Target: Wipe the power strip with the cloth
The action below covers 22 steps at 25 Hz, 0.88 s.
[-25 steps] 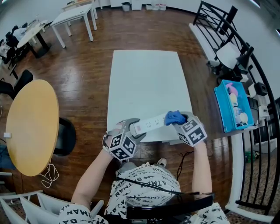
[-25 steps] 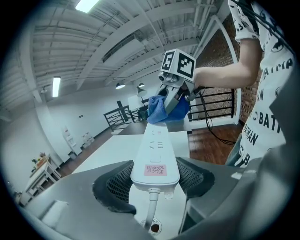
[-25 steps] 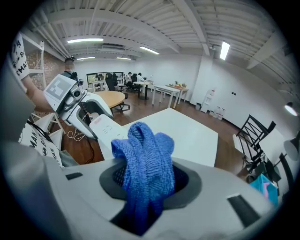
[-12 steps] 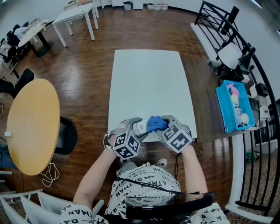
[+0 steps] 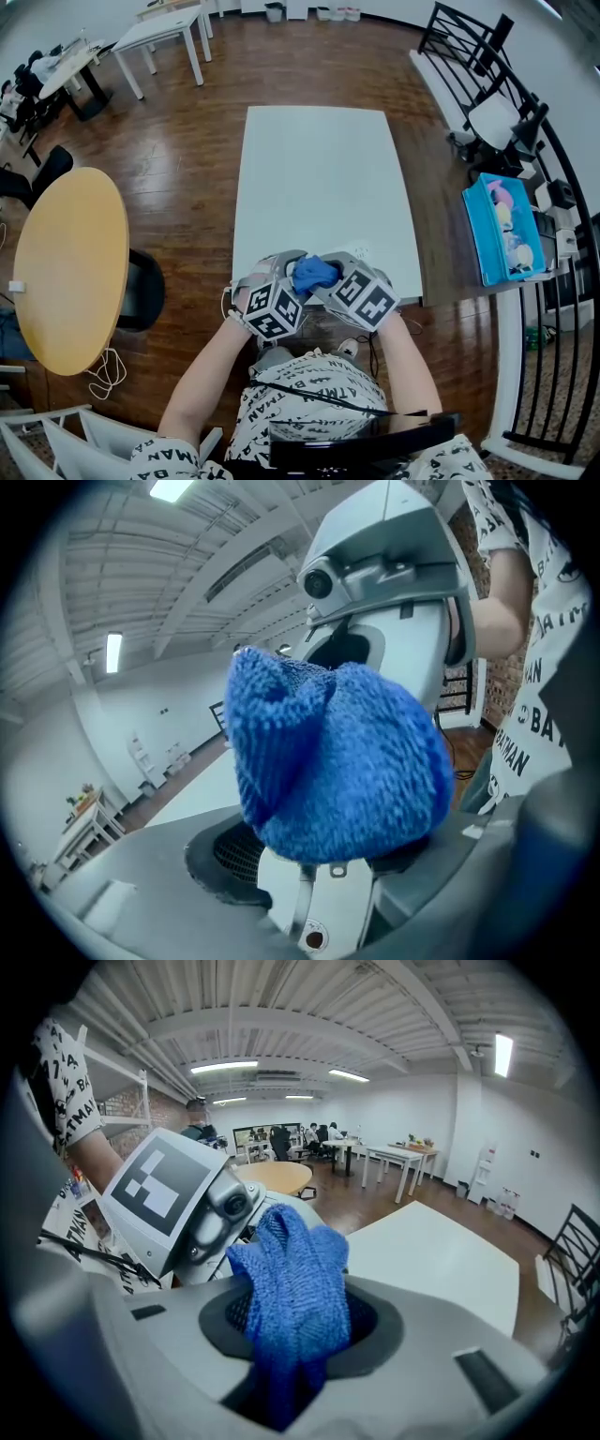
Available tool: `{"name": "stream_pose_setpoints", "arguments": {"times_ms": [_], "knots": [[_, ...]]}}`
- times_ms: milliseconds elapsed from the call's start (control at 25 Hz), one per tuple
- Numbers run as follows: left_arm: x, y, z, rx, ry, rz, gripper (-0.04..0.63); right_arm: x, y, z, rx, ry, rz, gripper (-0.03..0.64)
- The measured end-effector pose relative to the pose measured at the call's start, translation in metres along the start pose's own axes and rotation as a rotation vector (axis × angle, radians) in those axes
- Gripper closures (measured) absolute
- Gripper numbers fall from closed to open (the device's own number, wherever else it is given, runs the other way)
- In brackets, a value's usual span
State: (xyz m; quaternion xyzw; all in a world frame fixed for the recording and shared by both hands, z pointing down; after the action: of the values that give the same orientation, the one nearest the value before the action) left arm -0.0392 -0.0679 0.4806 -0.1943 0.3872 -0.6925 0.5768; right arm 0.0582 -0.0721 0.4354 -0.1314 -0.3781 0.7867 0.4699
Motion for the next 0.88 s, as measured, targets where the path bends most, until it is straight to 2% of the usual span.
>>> {"name": "stream_pose_setpoints", "arguments": {"times_ms": [120,280,520,680,880], "knots": [[0.004,-0.002,-0.003,-0.014,0.007,-0.021,0.311,-0.018,-0.006,-0.012,-0.034,-0.029,0.067,0.474],[0.012,-0.006,-0.008,-0.025,0.030,-0.057,0.311,-0.046,-0.022,-0.040,-0.072,-0.120,0.165,0.474],[0.024,-0.017,-0.019,-0.043,0.069,-0.109,0.311,-0.067,-0.059,-0.073,-0.072,-0.225,0.273,0.474],[0.029,-0.017,-0.024,-0.066,0.077,-0.140,0.311,-0.059,-0.070,-0.070,-0.067,-0.219,0.304,0.476],[0.028,-0.014,-0.021,-0.077,0.080,-0.150,0.311,-0.034,-0.070,-0.039,-0.055,-0.150,0.308,0.476]]}}
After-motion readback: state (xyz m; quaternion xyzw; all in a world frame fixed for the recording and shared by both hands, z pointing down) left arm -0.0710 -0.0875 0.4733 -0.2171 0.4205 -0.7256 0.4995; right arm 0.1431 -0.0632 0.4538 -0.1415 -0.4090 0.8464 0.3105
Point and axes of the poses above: the fingertips, and each gripper's own axes: z forward along the fingers, x to its left, y out of its top, the point moved 10 cm from there along -z, backward along the fingers, and after that the axes turned 12 degrees about -y, right-handed, at the moved point
